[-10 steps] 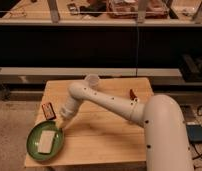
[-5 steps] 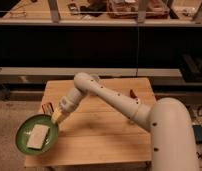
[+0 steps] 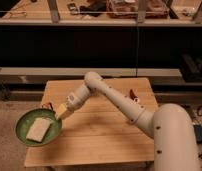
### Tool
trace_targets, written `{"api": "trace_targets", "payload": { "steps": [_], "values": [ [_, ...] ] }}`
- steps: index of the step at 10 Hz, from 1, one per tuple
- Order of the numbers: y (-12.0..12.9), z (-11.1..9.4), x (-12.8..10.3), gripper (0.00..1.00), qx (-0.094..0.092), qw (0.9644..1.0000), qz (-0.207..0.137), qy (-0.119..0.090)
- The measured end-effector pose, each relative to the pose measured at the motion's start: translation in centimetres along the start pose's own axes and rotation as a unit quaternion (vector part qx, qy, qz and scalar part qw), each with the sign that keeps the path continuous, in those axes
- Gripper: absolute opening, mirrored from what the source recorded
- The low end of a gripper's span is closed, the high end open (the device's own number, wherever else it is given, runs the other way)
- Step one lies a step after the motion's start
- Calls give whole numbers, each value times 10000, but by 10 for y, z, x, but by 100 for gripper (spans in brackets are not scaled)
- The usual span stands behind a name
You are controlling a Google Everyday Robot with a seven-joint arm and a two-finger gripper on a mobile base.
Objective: Pick up the ceramic bowl
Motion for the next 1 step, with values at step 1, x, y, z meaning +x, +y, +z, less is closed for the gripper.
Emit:
{"api": "trace_targets", "payload": {
  "steps": [1],
  "values": [
    [0, -5, 0, 0, -39, 10000, -51, 35]
  ]
}}
